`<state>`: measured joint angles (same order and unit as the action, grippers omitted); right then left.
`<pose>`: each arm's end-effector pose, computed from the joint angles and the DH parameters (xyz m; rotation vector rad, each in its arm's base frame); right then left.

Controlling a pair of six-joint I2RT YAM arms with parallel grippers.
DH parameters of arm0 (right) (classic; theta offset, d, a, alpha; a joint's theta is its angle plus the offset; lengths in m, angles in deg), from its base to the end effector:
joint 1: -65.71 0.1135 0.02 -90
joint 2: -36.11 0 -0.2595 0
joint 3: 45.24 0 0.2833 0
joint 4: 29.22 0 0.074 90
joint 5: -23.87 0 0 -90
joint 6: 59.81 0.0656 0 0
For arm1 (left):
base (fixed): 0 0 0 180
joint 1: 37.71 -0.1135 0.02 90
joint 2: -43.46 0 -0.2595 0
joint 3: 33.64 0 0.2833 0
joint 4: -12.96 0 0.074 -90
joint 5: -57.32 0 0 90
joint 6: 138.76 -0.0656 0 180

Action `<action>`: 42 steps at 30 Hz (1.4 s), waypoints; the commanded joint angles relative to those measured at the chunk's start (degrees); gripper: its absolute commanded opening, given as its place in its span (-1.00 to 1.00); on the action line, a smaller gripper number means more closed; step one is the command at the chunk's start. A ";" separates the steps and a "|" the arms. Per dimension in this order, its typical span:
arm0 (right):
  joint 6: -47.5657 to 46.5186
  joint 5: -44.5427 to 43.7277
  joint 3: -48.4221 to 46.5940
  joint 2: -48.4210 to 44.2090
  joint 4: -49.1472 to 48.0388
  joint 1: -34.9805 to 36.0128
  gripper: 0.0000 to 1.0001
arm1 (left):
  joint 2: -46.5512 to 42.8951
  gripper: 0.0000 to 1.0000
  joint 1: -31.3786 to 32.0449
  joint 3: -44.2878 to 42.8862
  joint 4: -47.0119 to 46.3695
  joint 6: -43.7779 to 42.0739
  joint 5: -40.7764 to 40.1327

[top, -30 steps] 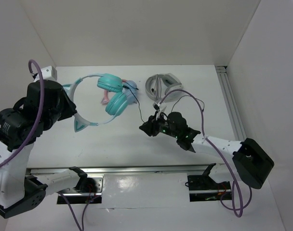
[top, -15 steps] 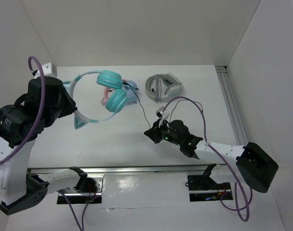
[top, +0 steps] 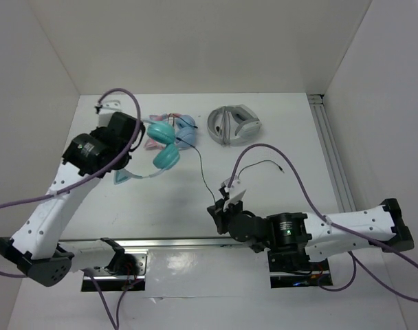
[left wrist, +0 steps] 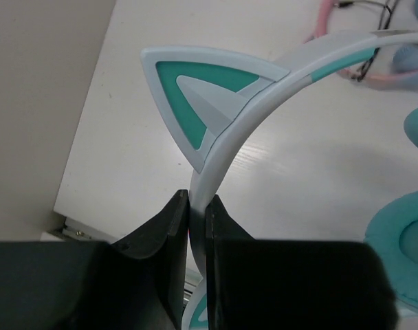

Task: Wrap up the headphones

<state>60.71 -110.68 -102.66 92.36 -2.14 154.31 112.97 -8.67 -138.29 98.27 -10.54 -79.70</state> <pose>0.0525 0.2665 0.2823 -0.4901 1.8736 0.6231 0.2304 -0.0730 0.4285 -0.5015 2.0814 0.3417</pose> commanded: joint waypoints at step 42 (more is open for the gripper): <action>-12.95 -16.00 -13.79 -0.35 16.79 -9.93 -1.00 | -15.99 -1.00 33.19 18.34 -31.25 -34.62 33.31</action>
<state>47.68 -126.49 -116.10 93.39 18.51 144.82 98.02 24.35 -116.37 68.28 -48.51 -46.00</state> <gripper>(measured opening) 0.022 0.230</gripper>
